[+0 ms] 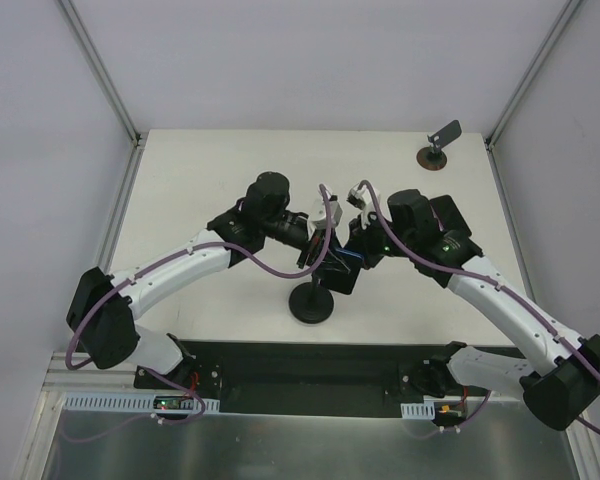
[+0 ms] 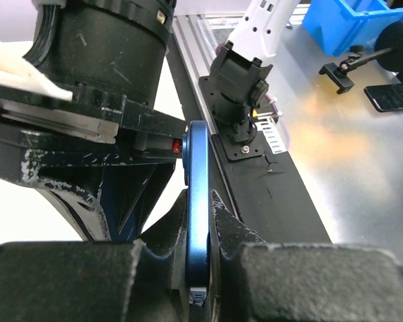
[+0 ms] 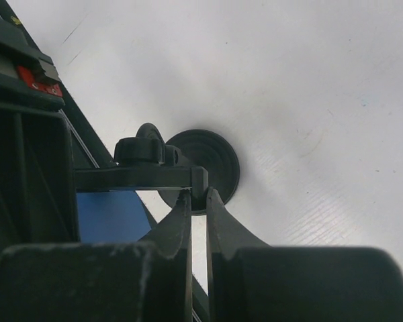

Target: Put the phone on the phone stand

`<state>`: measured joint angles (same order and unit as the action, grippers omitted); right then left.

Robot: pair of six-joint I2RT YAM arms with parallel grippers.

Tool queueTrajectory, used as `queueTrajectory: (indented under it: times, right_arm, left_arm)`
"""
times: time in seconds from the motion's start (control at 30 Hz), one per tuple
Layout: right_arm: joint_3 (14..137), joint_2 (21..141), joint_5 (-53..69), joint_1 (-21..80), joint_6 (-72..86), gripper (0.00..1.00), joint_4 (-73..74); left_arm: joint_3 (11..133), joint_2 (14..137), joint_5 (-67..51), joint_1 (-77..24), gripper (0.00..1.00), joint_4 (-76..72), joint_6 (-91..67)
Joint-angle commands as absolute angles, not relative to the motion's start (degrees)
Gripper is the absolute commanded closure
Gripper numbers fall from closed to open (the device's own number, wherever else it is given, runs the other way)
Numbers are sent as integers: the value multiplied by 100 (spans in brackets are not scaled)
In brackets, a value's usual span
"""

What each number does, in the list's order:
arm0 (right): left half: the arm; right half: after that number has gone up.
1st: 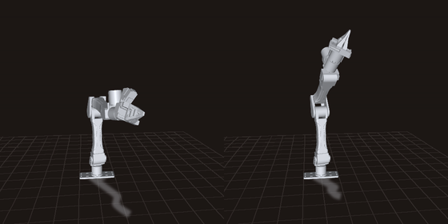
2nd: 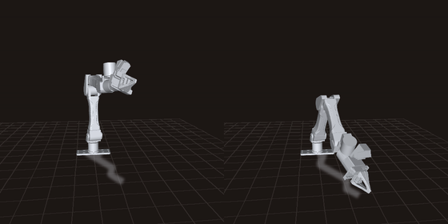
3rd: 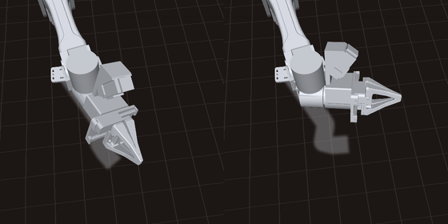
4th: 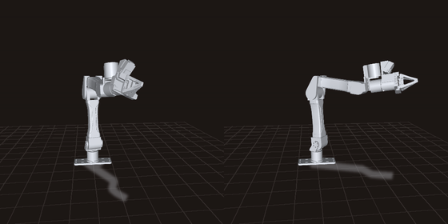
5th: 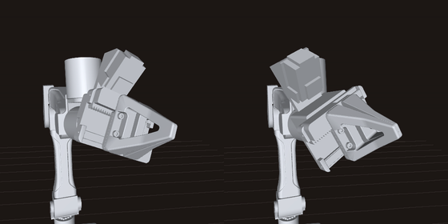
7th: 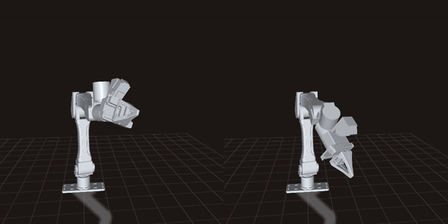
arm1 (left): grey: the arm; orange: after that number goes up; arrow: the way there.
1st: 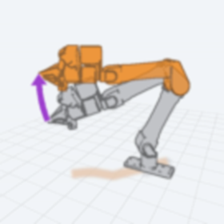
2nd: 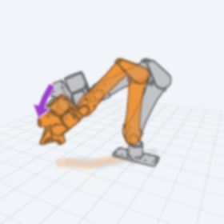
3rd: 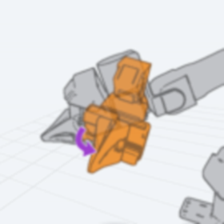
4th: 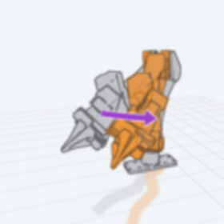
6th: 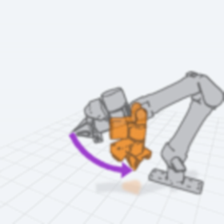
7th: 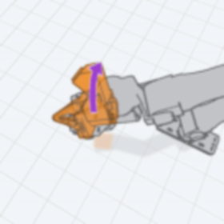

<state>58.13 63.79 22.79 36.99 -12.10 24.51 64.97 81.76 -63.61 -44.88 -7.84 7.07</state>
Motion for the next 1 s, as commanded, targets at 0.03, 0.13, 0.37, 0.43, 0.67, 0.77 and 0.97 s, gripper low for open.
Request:
queueTrajectory:
  times: [0.03,0.13,0.37,0.43,0.67,0.77,0.97]
  right_arm:
    - [5828,6065,2057,3621,-932,100,1802]
    - [5705,5933,1706,3621,-687,100,1574]
    - [5476,5599,214,4243,16,99,1389]
    - [5449,5520,-1191,4996,403,100,1397]
    - [5703,6046,-5204,6774,2249,100,2205]
    - [6028,6442,-6114,7540,2531,100,2363]
    - [6477,6680,-6469,8112,3111,100,2898]
  left_arm:
    - [6364,7726,-5969,-4351,100,-967,747]
    - [6197,7577,-5110,-4289,100,-967,624]
    - [5634,6997,-2490,-4324,100,-1099,448]
    - [5355,6891,-1152,-4464,100,-1412,431]
    - [4939,7153,1874,-4991,100,-2171,307]
    - [4922,7453,2477,-5176,100,-2651,308]
    - [4658,7804,2962,-5414,100,-3330,387]
